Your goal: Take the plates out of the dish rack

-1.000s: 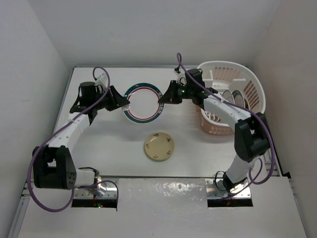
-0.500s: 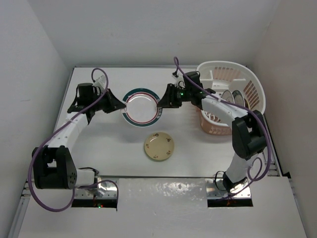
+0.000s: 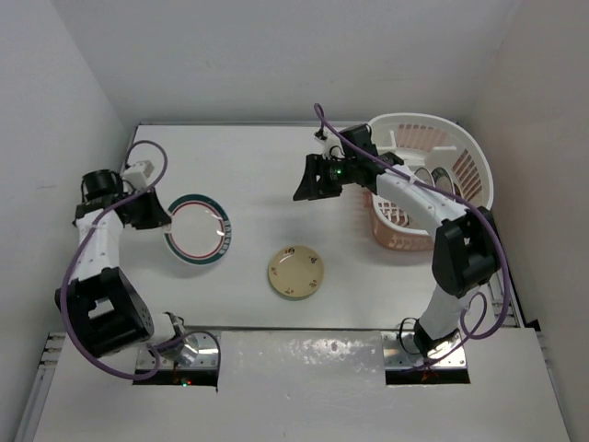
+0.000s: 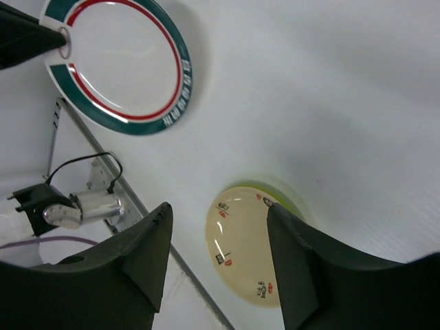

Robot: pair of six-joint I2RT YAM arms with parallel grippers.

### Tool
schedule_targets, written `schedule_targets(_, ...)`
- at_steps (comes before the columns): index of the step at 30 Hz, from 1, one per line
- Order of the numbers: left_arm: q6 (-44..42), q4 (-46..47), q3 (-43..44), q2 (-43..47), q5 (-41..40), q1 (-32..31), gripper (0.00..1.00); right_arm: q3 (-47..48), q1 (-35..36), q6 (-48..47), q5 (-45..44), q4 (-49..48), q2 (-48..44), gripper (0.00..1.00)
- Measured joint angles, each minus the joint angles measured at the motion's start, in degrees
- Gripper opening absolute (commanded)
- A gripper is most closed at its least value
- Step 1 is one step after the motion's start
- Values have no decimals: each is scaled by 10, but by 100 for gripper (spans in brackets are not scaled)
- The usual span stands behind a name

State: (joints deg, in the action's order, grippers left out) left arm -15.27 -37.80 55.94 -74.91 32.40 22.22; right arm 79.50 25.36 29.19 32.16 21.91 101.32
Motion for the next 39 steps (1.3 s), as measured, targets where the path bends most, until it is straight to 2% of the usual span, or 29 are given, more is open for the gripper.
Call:
schedule_targets(6, -155, -73, 3, -31, 23, 140, 0, -2, 0, -21, 1, 14, -28, 57)
schedule_targets(9, -201, -99, 2, -60, 33, 171, 0, -3, 0, -27, 5, 13, -42, 56)
schedule_targets(15, -238, -111, 2, -103, 57, 229, 2, -4, 0, -43, 10, 26, -45, 57)
schedule_targets(19, -258, -102, -7, -114, 51, 245, 4, -4, 0, -56, 9, 40, -48, 57)
schedule_targets(24, -285, -93, -31, -126, 49, 249, 12, -4, 0, -70, 8, 55, -59, 57)
schedule_targets(28, -301, -78, -32, -176, 42, 264, 22, -4, 0, -78, 4, 64, -61, 57)
schedule_targets(34, -322, -68, -30, -238, 32, 292, 25, -4, 0, -88, -12, 85, -64, 58)
schedule_targets(37, -328, -75, -24, -244, 38, 292, 32, -4, 0, -94, -22, 91, -71, 58)
schedule_targets(39, -336, -78, -22, -245, 42, 292, 40, -4, 0, -97, -26, 95, -79, 58)
